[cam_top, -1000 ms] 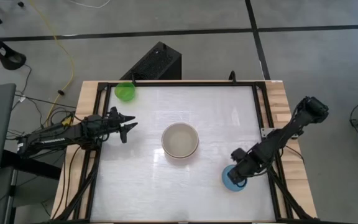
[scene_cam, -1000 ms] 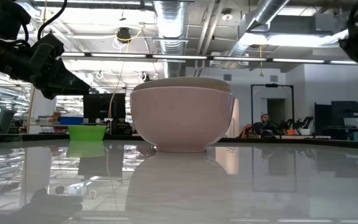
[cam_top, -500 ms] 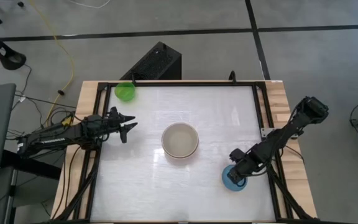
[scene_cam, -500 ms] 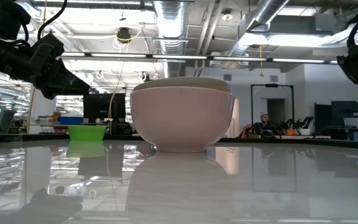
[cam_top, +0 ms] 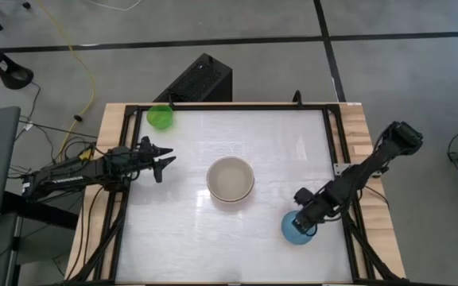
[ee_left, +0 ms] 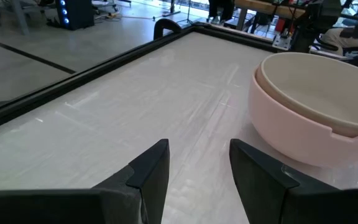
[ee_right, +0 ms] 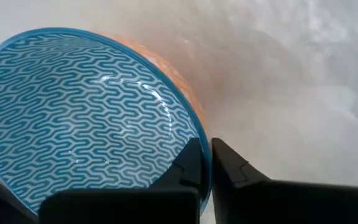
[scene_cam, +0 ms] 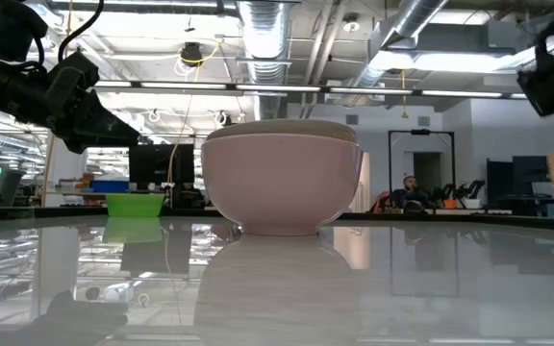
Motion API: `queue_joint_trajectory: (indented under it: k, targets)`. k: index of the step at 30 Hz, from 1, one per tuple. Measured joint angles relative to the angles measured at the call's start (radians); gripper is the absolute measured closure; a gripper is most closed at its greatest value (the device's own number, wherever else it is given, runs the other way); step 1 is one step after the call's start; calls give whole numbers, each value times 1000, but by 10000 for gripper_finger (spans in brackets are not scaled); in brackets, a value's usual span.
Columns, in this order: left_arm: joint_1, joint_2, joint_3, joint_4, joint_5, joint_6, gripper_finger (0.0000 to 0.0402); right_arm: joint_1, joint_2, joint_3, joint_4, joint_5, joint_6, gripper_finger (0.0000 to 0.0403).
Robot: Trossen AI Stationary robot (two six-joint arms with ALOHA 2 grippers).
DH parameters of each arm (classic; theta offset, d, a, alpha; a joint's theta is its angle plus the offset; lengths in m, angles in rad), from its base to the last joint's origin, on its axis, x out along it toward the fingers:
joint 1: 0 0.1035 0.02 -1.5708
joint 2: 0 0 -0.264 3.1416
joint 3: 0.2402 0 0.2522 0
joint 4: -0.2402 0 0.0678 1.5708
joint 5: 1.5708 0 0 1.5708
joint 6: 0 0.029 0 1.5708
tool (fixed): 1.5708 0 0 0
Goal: Nest bowls inside each other
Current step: Stack the blue bowl on top of the gray bowl
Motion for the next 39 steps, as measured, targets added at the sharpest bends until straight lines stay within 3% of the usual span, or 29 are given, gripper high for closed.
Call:
queue_joint_trajectory:
  k: [3, 12, 32, 39]
  targets:
    - [0, 0, 0, 0, 0, 0, 244, -3, -59, 19, 6, 30, 2, 390]
    - [0, 0, 0, 0, 0, 0, 244, -3, -146, 110, 10, 280, -35, 393]
    - [0, 0, 0, 0, 0, 0, 244, -13, -82, 117, 134, 281, -117, 393]
    - [0, 0, 0, 0, 0, 0, 244, -87, -82, 117, 278, 297, -238, 393]
